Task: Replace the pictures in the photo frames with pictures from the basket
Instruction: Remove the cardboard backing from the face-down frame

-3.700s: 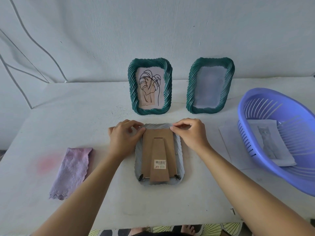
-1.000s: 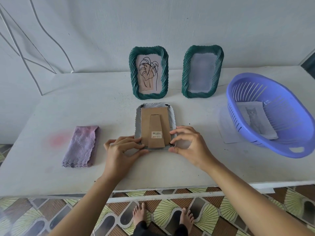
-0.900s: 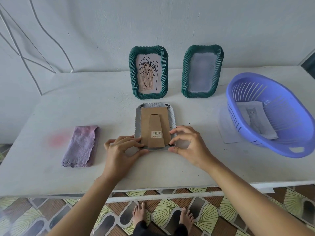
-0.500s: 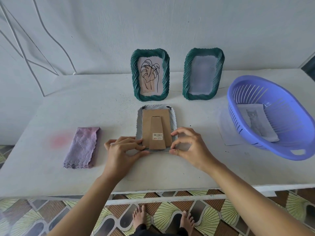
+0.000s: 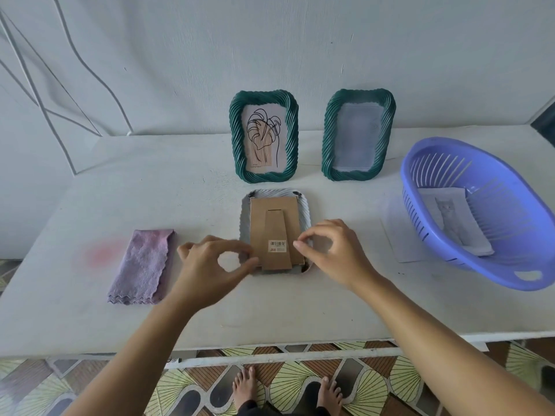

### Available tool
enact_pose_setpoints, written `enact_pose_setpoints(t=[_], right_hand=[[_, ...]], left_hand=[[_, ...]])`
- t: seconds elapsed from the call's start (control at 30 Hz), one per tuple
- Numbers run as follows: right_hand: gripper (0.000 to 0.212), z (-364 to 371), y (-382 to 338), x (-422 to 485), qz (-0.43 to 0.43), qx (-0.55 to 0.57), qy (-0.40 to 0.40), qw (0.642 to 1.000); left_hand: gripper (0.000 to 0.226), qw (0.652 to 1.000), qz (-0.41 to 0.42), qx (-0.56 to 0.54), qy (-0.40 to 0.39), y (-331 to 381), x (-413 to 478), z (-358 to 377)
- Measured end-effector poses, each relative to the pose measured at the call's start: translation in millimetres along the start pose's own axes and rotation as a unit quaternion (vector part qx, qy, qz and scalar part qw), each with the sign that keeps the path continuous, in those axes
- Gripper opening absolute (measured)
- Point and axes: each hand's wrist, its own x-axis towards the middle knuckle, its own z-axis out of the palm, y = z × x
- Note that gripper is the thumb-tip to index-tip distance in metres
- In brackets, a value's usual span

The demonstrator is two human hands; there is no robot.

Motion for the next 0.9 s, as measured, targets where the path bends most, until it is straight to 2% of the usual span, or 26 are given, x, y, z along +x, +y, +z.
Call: enact_pose_setpoints(t=[0.1,0.17,0.27,0.37,0.43,0.5,0.6,0.77,0.9], right_hand=[[0.029,8.2,-8.8,10.8,0.0,-0.03,0.053,0.998],[0.03,13.3,-16.8,18.8,0.0,-0.051,0.059,0.997],[0.046,21.4,-24.2,29.7,0.02,-0.139,0.012,0.99],[0.066,25.6,-31.3,34.7,0.022,-0.254,-0.006,0.967],[0.071,27.1,-37.5,36.1,0.014,-0.313,-0.013,0.95],[0.071,28.4,-41.9,37.0,0.013,-0.337,-0.025,0.941],[0.07,29.4,-46.1,38.3,0.019,-0.336,-0.018,0.941],[0.07,34.3,-51.2,40.2,0.057,-0.301,-0.026,0.952],[0.063,38.1,-51.1,38.8,0.094,-0.248,-0.022,0.964]], left_hand=[[0.041,0.999,-0.044,0.009,-0.01,3.3,18.5,1.6],[0.04,0.997,-0.066,0.019,-0.018,3.9,29.1,9.6],[0.045,0.995,-0.082,0.041,-0.026,8.6,39.0,19.0],[0.025,0.993,-0.091,0.063,-0.033,13.0,44.2,22.1],[0.017,0.993,-0.099,0.063,-0.025,11.2,46.6,22.3],[0.02,0.992,-0.111,0.054,-0.031,5.7,48.4,22.8],[0.032,0.993,-0.097,0.033,-0.063,-2.0,51.1,22.0],[0.036,0.991,-0.097,-0.019,-0.087,-13.5,54.3,17.2],[0.036,0.991,-0.083,-0.009,-0.101,-12.5,51.9,13.2]])
